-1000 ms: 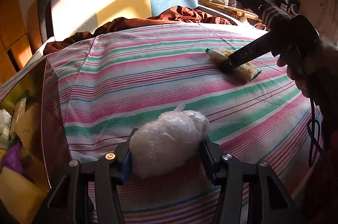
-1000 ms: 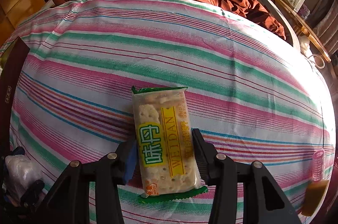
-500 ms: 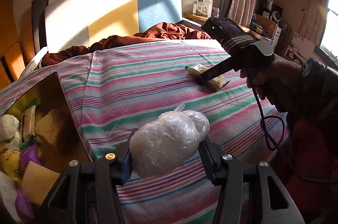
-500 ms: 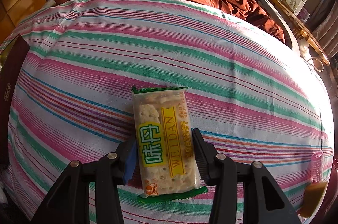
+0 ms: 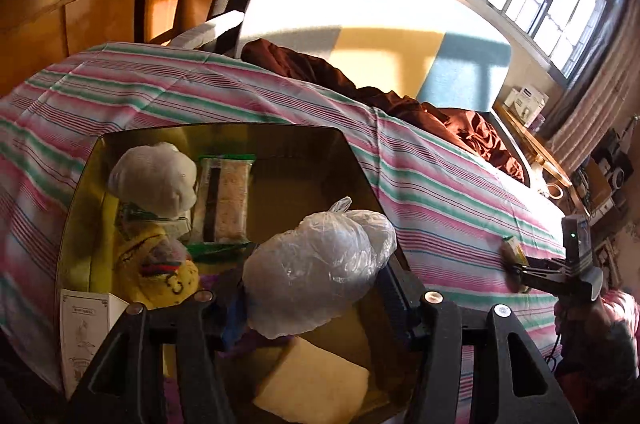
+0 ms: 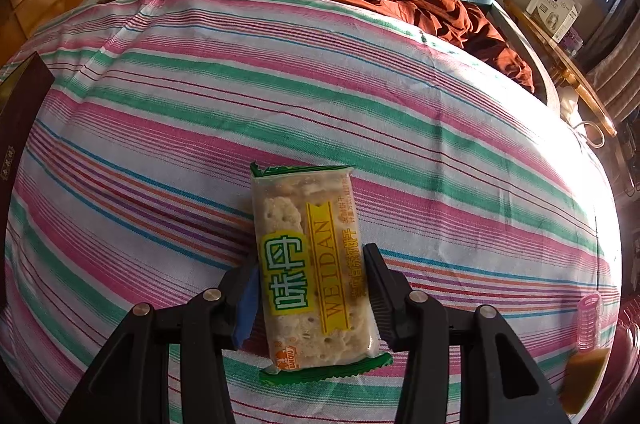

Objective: Organize objects
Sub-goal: 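Carry the plastic bundle into the gold tray and open the left gripper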

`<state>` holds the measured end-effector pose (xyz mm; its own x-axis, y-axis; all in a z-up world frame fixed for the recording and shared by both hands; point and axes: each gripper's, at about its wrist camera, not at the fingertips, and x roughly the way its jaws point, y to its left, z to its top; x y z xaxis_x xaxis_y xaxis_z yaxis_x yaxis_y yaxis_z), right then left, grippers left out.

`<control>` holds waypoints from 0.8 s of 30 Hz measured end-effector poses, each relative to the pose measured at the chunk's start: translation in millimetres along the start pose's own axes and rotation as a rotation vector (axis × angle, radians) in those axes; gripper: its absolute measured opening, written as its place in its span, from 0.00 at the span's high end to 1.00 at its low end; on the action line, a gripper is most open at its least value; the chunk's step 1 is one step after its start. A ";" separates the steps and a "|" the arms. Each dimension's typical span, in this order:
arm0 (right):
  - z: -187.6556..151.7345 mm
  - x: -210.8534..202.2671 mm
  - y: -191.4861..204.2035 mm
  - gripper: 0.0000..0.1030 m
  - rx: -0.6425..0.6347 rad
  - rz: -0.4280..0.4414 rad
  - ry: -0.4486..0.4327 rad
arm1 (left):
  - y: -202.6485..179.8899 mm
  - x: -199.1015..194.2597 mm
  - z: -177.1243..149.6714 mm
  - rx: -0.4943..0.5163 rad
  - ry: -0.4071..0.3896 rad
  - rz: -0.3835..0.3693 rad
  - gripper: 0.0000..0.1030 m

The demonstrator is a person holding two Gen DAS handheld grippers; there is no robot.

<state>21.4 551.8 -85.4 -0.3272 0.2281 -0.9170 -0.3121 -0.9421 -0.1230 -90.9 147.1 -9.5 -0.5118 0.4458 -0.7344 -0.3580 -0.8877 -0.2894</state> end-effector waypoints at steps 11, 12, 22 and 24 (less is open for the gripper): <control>0.5 0.5 1.5 0.54 -0.016 -0.010 -0.007 | 8.5 63.4 43.3 0.078 0.044 0.074 0.37; 0.8 0.9 1.7 0.54 -0.017 -0.011 -0.007 | 9.4 71.9 44.7 0.081 0.060 0.078 0.36; 2.0 3.0 2.2 0.54 -0.028 -0.019 -0.015 | 8.5 63.7 32.0 0.097 0.071 0.089 0.22; 2.0 3.2 2.1 0.54 -0.028 -0.019 -0.015 | 7.7 50.8 26.0 0.096 0.047 0.104 0.22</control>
<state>18.0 551.0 -87.9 -0.3344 0.2496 -0.9088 -0.2931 -0.9440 -0.1515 -139.9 165.9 -33.0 -0.5135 0.3441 -0.7861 -0.3793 -0.9127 -0.1518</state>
